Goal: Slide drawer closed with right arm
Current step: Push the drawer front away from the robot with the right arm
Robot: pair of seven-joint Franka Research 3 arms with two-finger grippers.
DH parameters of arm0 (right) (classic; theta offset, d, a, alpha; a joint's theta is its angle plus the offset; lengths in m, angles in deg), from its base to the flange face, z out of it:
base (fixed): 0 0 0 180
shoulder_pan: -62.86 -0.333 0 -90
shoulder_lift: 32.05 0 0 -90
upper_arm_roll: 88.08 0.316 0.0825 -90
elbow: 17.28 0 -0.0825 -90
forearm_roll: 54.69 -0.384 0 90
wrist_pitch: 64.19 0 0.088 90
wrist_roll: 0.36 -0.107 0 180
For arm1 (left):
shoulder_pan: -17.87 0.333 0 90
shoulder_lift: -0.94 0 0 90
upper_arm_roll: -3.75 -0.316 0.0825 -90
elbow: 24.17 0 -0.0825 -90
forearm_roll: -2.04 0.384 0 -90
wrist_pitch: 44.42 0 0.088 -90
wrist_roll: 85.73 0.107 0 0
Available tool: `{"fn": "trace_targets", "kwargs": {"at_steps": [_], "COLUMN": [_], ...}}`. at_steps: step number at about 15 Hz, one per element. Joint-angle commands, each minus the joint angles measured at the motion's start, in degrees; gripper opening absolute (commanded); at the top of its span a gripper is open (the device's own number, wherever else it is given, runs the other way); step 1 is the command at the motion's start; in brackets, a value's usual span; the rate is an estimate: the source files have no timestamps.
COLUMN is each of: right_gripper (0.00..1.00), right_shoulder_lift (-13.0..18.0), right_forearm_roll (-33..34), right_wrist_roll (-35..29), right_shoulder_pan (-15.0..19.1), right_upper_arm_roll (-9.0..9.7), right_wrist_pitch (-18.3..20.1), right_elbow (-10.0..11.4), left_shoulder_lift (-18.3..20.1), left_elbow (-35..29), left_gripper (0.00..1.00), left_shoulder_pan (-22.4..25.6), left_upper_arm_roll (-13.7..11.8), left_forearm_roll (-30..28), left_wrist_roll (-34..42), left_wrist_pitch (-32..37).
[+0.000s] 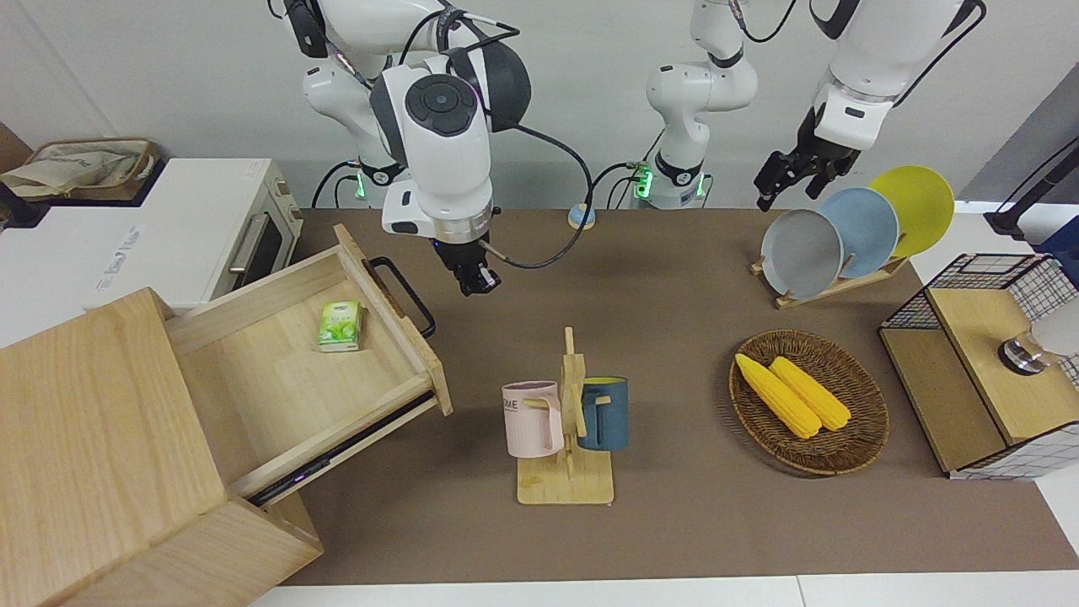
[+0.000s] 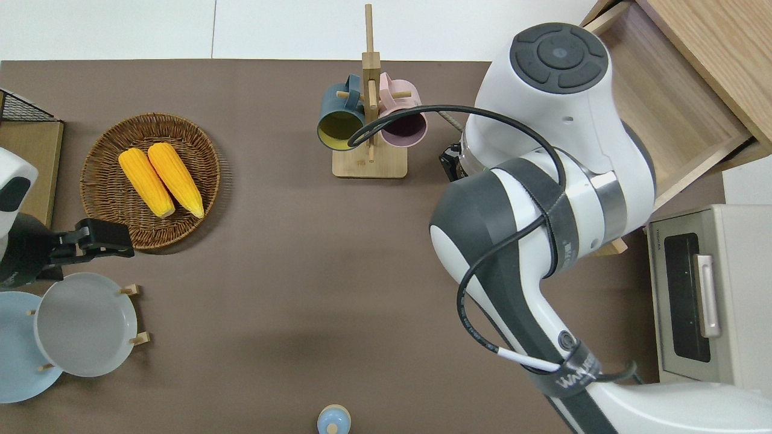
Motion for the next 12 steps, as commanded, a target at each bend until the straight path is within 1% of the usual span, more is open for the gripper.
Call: {"fn": "trace_targets", "kwargs": {"at_steps": [1,4,9,12], "right_gripper": [0.000,0.000,0.000,0.000], "right_shoulder_lift": [-2.2,-2.5,-2.7,-3.7], "right_forearm_roll": [0.1,1.5,2.5,2.8], "right_wrist_roll": [-2.0,-1.4,-1.0,-1.0], "right_shoulder_pan": [0.1,0.8,2.4,2.9], "right_upper_arm_roll": [-0.06,-0.06,-0.06,0.03], "right_wrist_pitch": [0.4,0.3,-2.7,-3.6], "right_elbow": [-1.9,-1.6,-0.8,-0.8], "left_shoulder_lift": [0.5,0.5,0.5,0.5], "left_elbow": [0.2,0.2,0.2,0.2], "left_gripper": [0.99,0.99,0.99,0.99], "left_shoulder_pan": [0.0,0.0,0.0,0.0], "left_upper_arm_roll": [-0.2,-0.2,-0.2,-0.2], "left_forearm_roll": [-0.1,-0.1,-0.1,-0.1], "left_wrist_roll": [0.4,0.4,0.4,0.4], "left_wrist_pitch": [0.9,1.0,1.0,0.9]}}
